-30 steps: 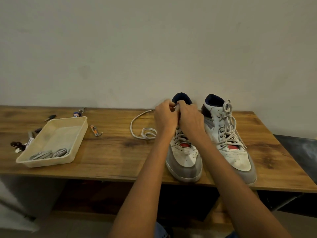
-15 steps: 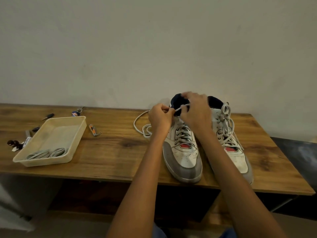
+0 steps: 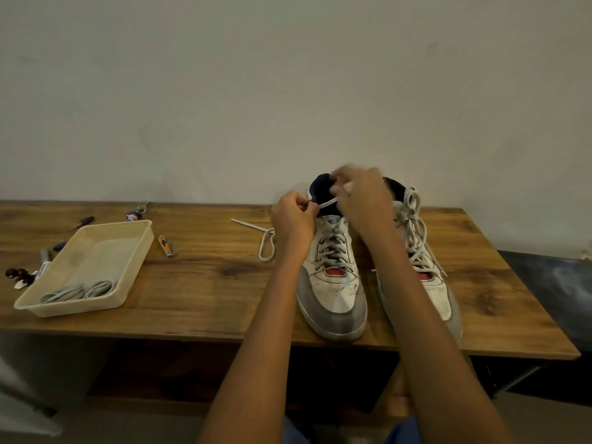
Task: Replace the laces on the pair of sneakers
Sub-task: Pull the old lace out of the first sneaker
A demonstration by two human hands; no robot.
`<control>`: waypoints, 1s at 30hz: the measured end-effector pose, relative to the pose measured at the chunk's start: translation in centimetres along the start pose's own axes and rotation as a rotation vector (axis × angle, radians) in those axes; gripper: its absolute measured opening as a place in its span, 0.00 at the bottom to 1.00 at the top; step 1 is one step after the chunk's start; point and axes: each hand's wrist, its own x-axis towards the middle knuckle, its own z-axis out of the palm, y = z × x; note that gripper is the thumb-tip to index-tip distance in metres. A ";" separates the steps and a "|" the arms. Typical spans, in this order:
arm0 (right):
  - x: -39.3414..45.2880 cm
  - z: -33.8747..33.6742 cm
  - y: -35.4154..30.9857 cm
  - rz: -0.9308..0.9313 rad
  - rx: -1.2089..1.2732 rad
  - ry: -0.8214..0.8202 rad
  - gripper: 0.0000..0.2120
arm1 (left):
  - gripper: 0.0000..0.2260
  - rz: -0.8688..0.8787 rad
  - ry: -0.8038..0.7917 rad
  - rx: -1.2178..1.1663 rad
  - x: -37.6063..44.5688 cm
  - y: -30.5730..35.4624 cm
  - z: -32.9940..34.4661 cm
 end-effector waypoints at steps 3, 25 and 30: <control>-1.0 2.0 -0.5 -0.139 -0.290 -0.179 0.10 | 0.03 0.011 0.018 0.004 0.0 -0.1 -0.1; 0.3 -3.5 0.2 0.039 0.444 0.294 0.09 | 0.04 0.041 0.017 -0.017 0.8 -0.9 -0.7; 0.1 -6.7 -1.1 0.069 0.643 0.765 0.10 | 0.06 0.056 0.074 0.017 0.7 -1.1 -1.0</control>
